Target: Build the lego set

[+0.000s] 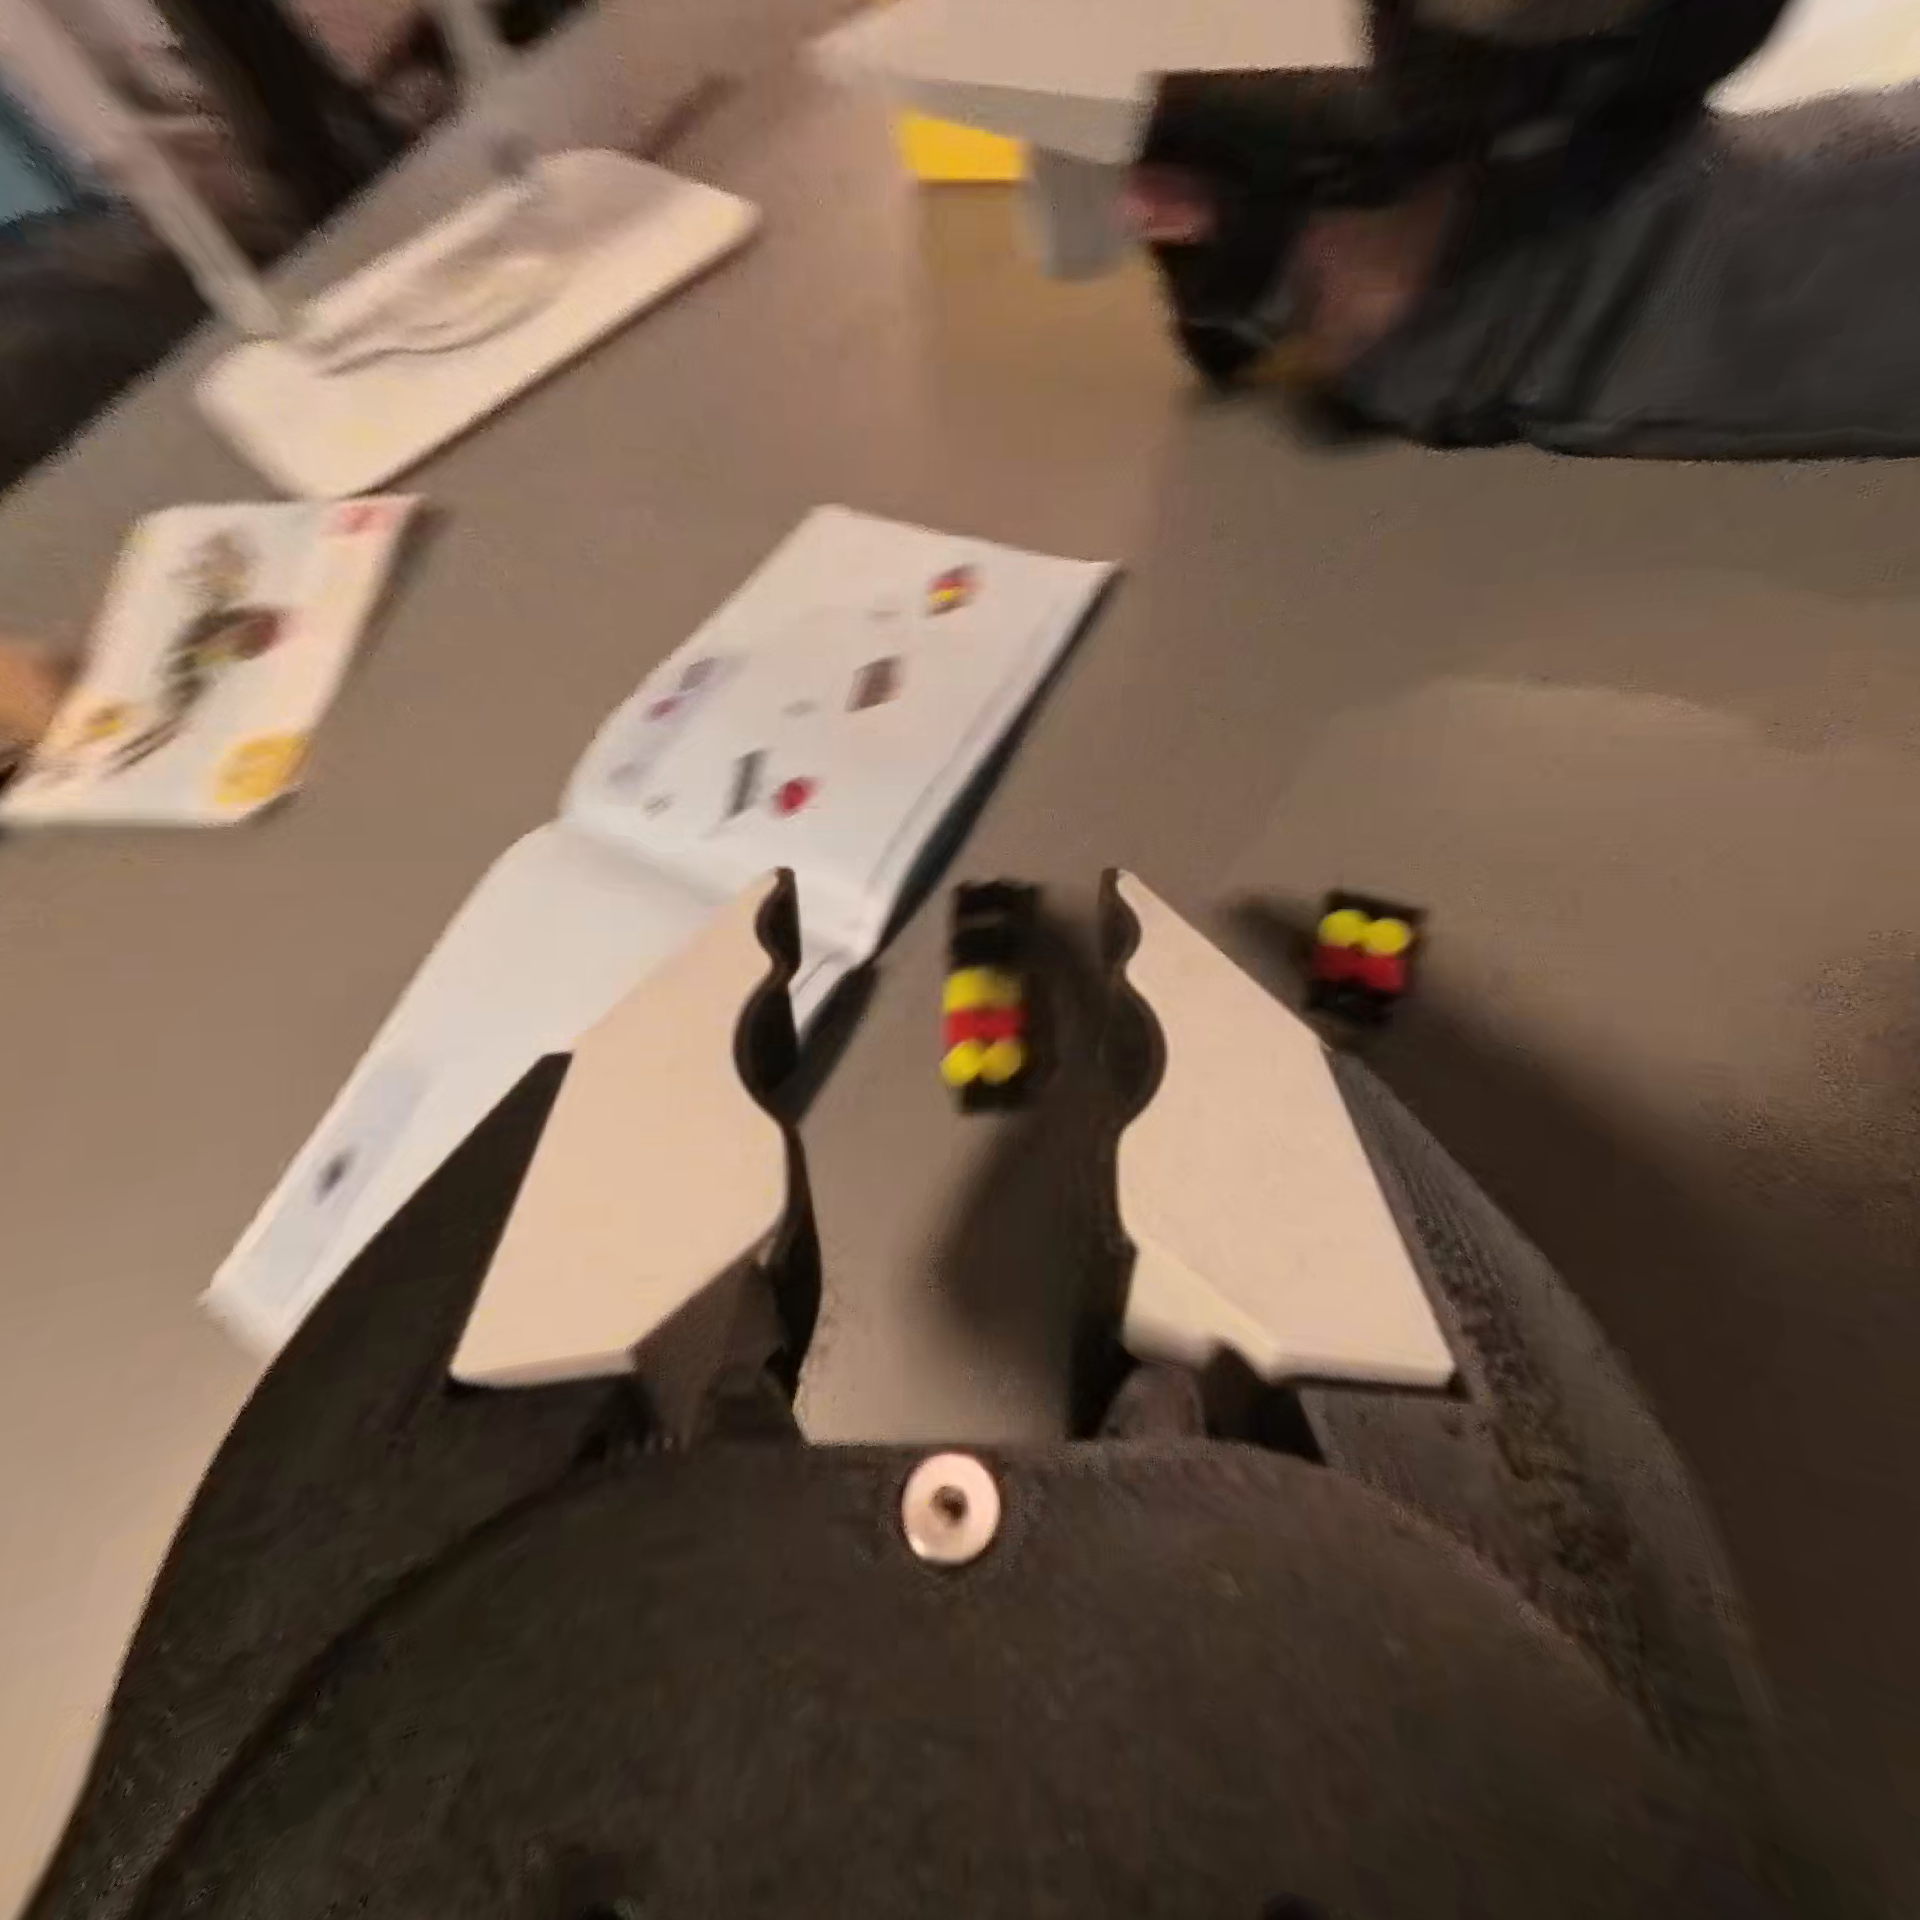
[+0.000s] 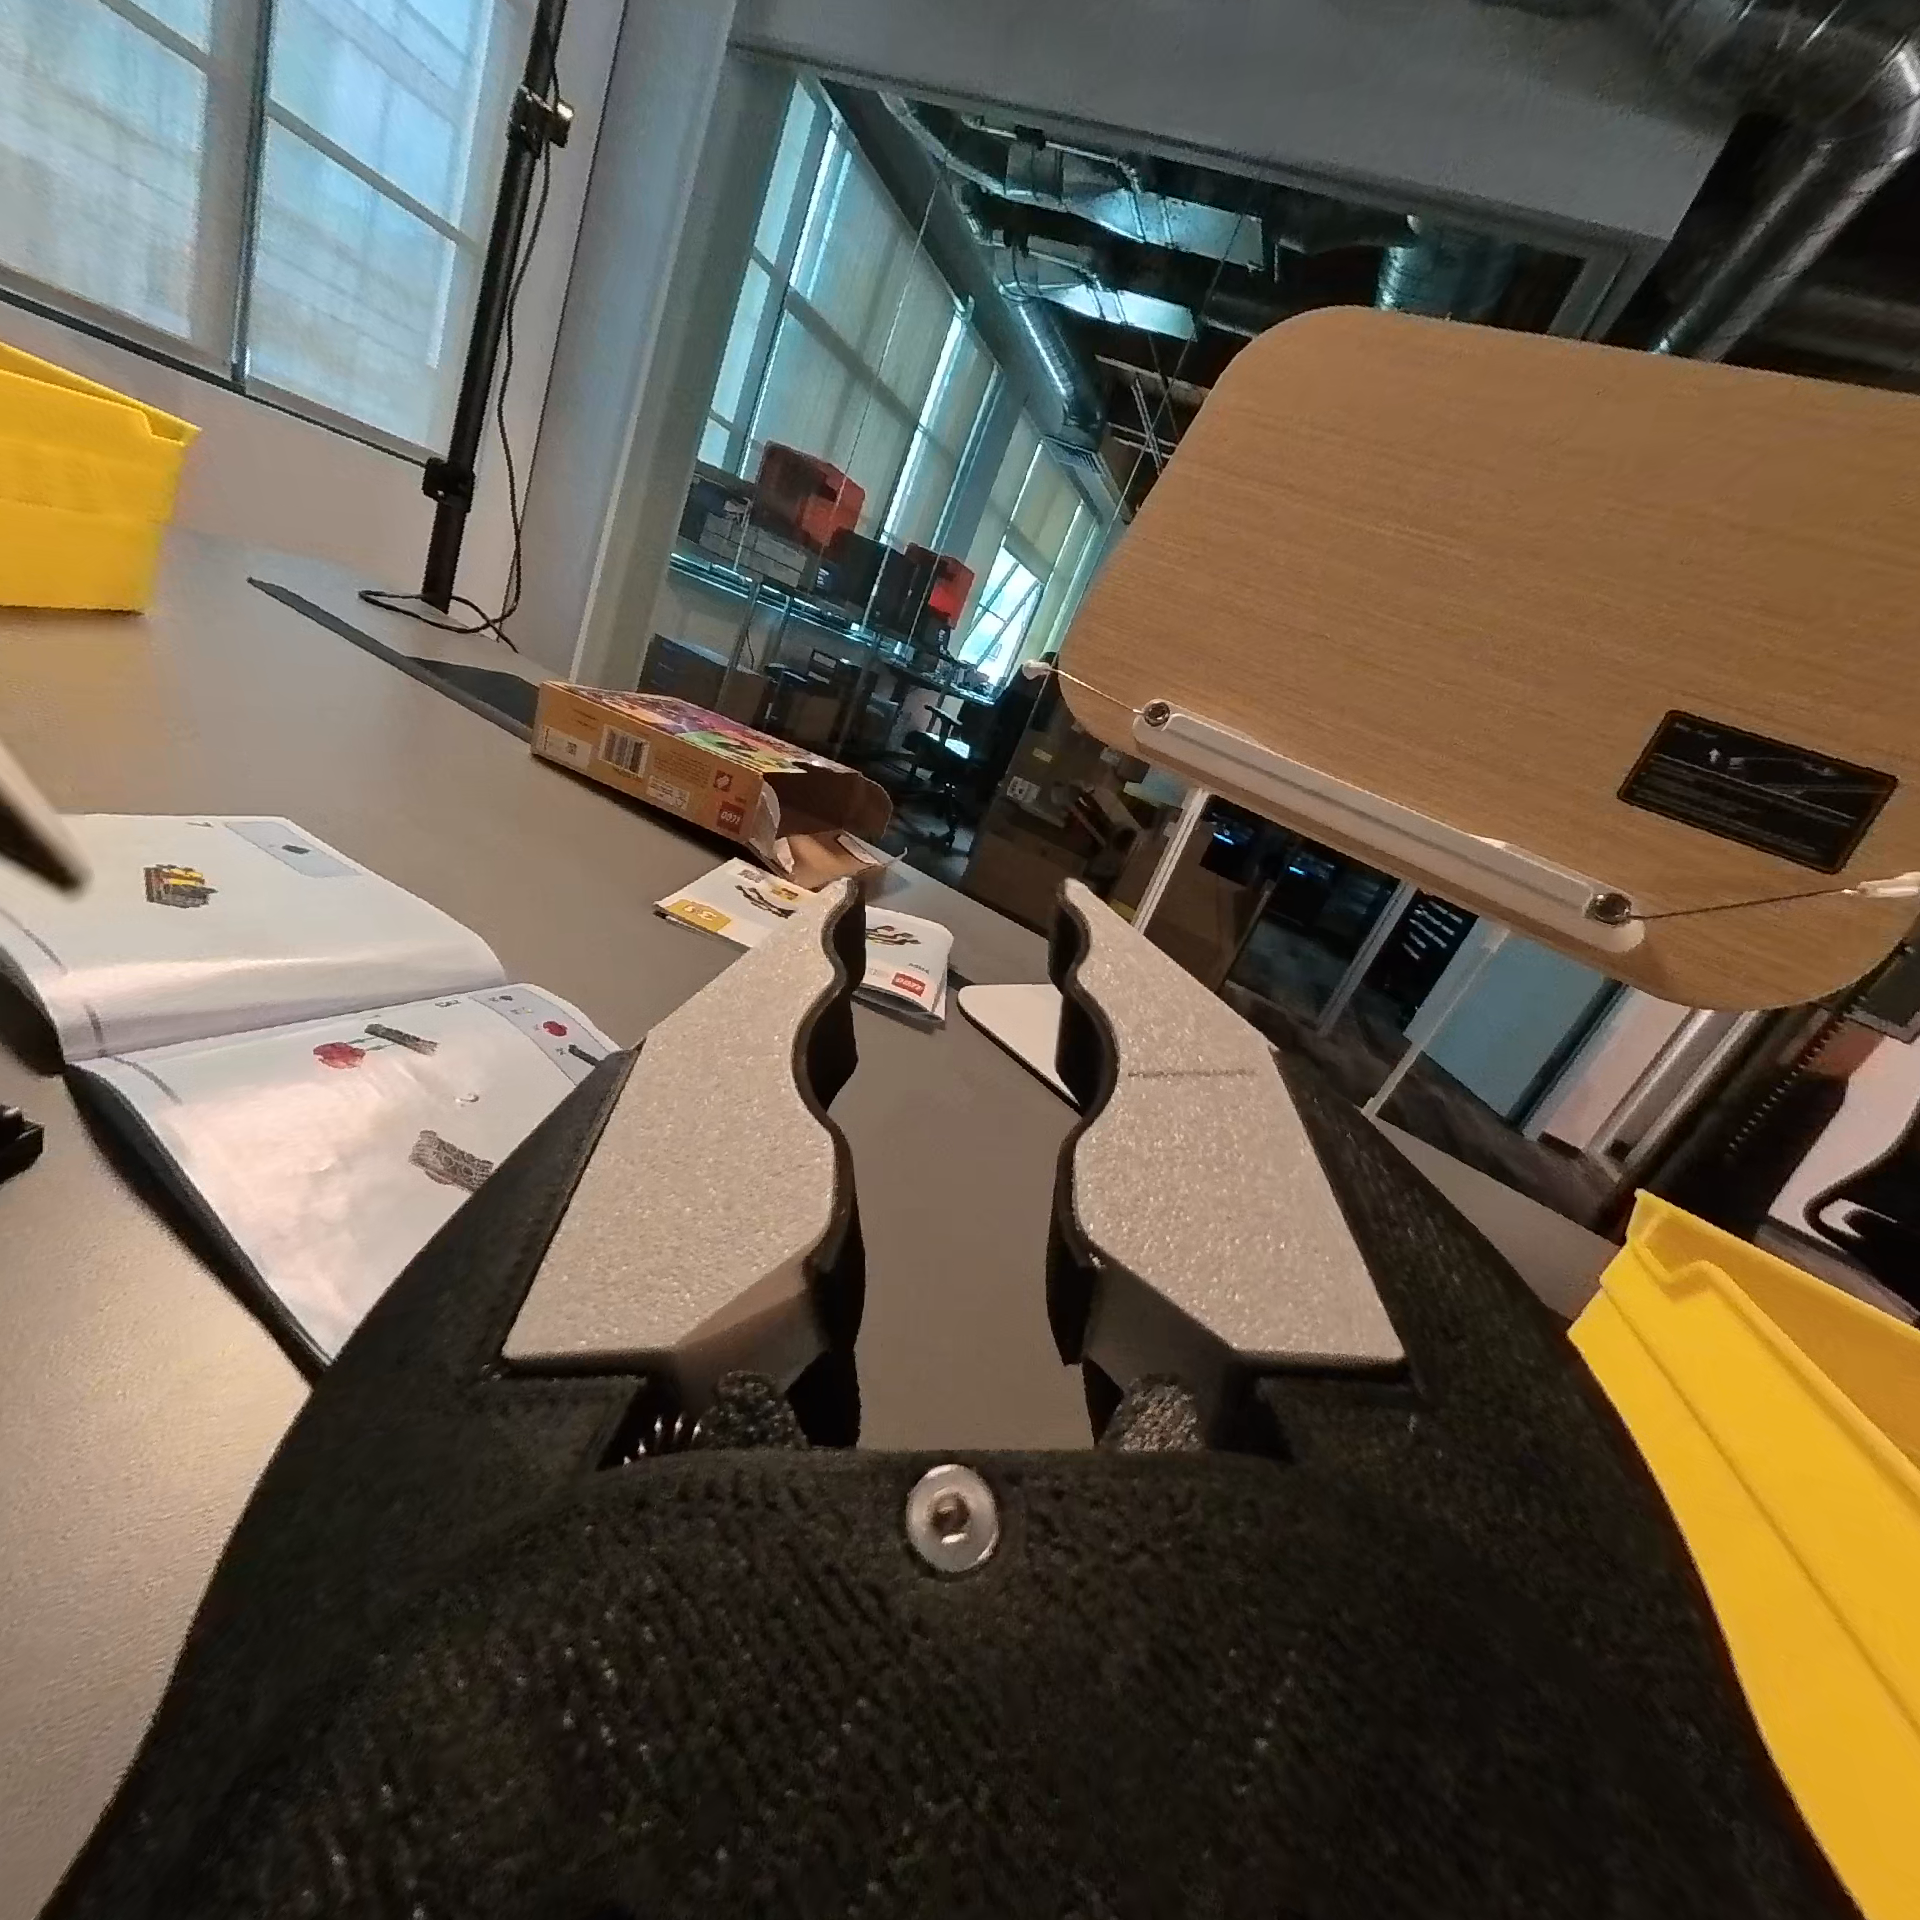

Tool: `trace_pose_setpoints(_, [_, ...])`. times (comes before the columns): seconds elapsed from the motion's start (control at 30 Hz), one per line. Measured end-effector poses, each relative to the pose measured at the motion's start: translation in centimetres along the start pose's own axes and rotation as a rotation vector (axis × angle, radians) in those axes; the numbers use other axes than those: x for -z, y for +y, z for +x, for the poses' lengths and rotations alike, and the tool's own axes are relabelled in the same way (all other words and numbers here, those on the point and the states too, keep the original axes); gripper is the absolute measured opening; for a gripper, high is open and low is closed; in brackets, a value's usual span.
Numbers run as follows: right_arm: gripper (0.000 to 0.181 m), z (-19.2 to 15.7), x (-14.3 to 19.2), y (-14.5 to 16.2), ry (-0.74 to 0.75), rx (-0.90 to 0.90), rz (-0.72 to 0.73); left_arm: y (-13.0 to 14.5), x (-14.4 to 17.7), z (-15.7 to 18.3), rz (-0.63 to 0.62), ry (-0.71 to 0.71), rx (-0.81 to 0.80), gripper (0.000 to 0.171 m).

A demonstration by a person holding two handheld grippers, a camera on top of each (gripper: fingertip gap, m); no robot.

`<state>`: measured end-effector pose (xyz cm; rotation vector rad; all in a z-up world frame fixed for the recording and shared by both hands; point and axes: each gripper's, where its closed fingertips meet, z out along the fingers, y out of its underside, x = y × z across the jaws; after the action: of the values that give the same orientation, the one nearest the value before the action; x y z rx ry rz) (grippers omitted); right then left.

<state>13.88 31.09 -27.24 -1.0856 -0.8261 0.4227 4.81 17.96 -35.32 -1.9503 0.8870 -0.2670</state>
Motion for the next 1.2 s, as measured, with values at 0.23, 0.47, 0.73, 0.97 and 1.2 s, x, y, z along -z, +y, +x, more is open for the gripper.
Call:
trace_pose_setpoints(0.23, [0.033, 0.2, 0.0, 0.0, 0.000, -0.008, 0.005, -1.1, -6.9, 3.2, -0.197, 0.290, -0.132, 0.031])
trace_pose_setpoints(0.47, [0.032, 0.0, -0.1, 0.0, -0.008, -0.002, 0.002, -1.4, -9.0, 0.9, -0.261, 0.255, -0.227, 0.032])
trace_pose_setpoints(0.73, [0.032, -0.4, 0.0, 0.0, -0.021, 0.005, -0.002, -0.9, -8.5, 1.0, -0.224, 0.357, -0.155, 0.003])
trace_pose_setpoints(0.97, [0.033, -4.7, 1.1, 1.5, -0.334, 0.121, -0.116, -1.4, -8.1, 0.9, -0.129, 0.538, 0.136, 0.000])
trace_pose_setpoints(1.2, [0.026, -9.7, 5.2, 5.1, -0.738, 0.270, -0.320, -1.3, -8.2, 0.9, -0.125, 0.511, 0.099, 0.000])
